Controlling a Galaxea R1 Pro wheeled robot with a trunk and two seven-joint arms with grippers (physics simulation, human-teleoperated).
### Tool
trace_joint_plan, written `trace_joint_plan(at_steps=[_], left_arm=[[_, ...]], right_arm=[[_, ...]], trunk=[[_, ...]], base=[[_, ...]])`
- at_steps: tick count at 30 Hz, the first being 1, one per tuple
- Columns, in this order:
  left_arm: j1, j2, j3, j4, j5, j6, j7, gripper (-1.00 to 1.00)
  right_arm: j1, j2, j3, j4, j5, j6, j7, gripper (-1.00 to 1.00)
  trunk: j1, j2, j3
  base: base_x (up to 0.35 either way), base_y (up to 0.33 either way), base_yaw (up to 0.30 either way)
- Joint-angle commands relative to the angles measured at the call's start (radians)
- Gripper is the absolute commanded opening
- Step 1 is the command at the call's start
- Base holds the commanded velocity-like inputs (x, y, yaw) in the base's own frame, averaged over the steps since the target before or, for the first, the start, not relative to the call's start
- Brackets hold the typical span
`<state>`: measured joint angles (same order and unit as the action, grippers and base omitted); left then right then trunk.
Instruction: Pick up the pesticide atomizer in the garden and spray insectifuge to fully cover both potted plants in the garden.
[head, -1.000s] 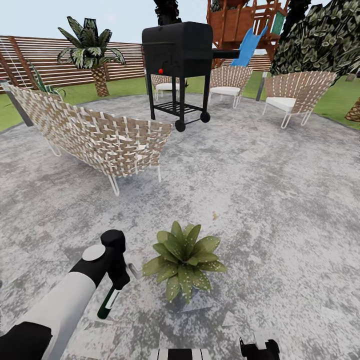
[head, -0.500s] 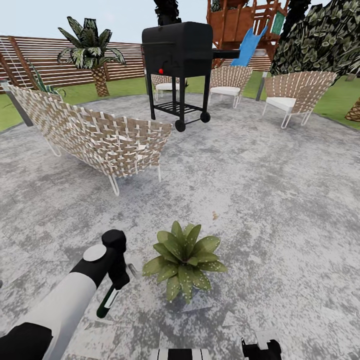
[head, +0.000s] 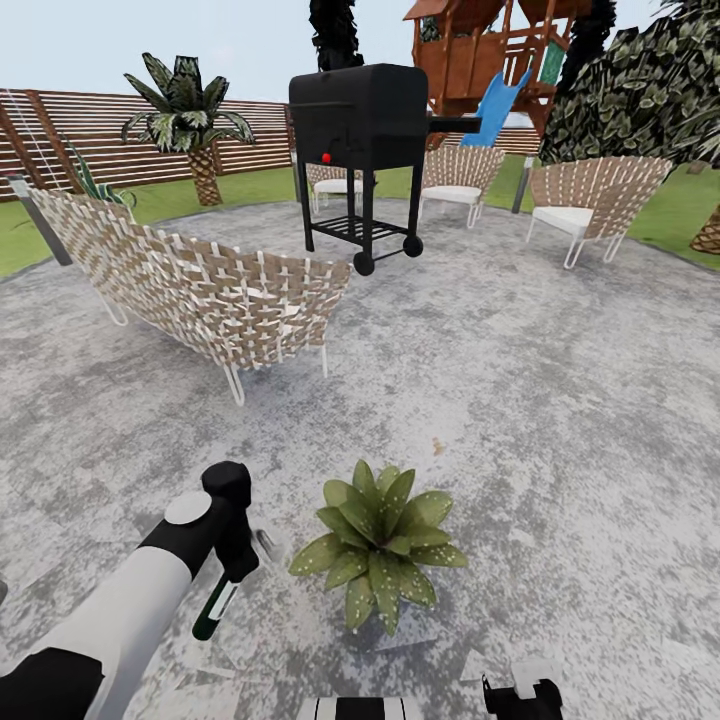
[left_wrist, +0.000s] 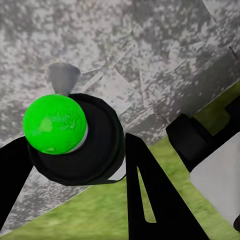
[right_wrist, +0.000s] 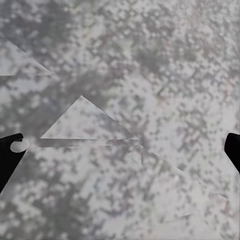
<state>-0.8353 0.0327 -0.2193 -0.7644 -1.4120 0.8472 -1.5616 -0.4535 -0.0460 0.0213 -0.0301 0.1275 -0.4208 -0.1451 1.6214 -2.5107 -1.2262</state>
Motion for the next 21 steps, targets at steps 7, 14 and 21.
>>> trace_joint_plan(at_steps=[7, 14, 21], left_arm=[[0.038, 0.019, -0.001, -0.001, -0.005, 0.007, 0.014, -1.0], [0.042, 0.017, 0.009, 0.004, 0.165, -0.063, 0.146, -1.0], [0.044, 0.017, 0.01, 0.08, 0.199, -0.095, 0.212, -1.0]], right_arm=[[-0.001, 0.0, 0.002, 0.001, 0.011, -0.001, -0.008, 1.0], [-0.001, -0.002, 0.002, 0.001, 0.011, -0.001, -0.01, 1.0], [-0.001, -0.002, 0.003, 0.002, 0.011, -0.001, -0.01, 1.0]], trunk=[[0.0, 0.0, -0.001], [0.0, 0.0, -0.001], [0.0, 0.0, -0.001]], base=[[0.001, 0.0, -0.012], [0.0, 0.0, -0.226], [0.0, 0.0, -0.023]])
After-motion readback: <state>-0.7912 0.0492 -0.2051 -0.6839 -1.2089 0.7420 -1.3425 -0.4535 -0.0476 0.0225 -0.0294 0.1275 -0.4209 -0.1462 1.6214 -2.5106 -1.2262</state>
